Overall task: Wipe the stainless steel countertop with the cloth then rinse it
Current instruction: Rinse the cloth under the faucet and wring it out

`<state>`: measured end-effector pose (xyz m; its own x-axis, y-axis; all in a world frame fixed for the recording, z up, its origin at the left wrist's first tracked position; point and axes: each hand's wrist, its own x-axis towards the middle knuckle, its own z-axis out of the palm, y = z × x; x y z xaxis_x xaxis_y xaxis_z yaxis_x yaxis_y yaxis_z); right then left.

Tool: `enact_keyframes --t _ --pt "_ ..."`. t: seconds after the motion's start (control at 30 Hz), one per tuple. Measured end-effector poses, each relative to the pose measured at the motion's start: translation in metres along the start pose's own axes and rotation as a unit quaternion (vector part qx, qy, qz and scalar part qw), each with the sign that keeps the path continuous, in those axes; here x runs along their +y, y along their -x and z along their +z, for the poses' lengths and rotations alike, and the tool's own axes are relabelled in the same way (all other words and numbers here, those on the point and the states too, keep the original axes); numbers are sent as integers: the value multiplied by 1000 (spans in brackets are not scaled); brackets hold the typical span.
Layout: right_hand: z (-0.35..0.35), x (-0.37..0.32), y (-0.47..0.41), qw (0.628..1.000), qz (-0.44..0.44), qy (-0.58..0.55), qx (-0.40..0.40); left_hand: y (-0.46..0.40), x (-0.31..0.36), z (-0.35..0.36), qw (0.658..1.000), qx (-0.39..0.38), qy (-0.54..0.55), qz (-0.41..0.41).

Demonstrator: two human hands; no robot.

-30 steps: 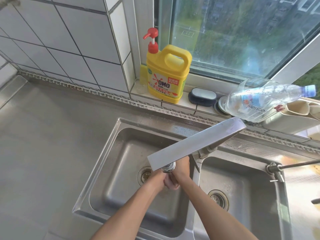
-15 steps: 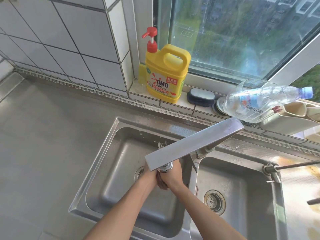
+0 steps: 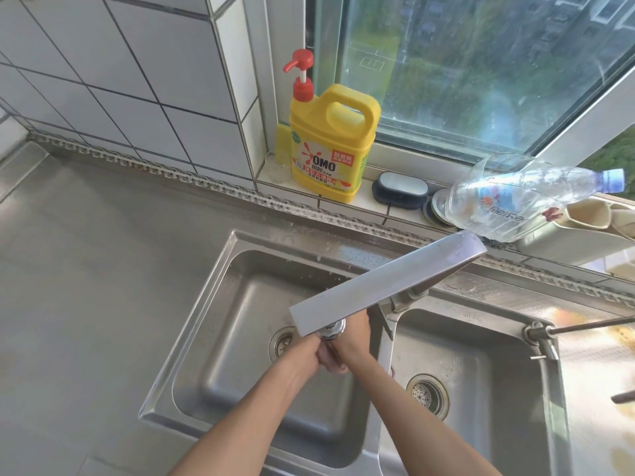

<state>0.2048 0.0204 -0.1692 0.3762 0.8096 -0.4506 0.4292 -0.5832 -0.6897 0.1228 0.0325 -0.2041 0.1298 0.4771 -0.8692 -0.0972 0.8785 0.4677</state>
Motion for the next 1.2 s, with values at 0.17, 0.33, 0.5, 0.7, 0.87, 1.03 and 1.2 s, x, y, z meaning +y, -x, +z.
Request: enact_keyframes --t 0.17,0.33,0.5,0.7,0.87,1.03,1.2 --pt "6 -2 12 997 -49 18 -48 -10 3 -10 999 33 11 1" --pt "1 -3 4 1000 -22 -3 -8 6 6 -3 999 15 20 22" --pt "6 -1 9 987 -94 89 -94 -2 3 -10 998 8 61 -4" --pt "6 0 13 994 -78 58 -57 6 6 -9 997 -10 70 24" --pt "-5 6 -8 983 -117 109 -89 7 1 -23 989 -127 -64 50" --pt "-19 5 -25 978 -124 64 -155 4 1 -52 969 -69 -213 101" --pt "-16 3 -23 948 -50 7 -314 4 9 -65 898 -98 -373 211"
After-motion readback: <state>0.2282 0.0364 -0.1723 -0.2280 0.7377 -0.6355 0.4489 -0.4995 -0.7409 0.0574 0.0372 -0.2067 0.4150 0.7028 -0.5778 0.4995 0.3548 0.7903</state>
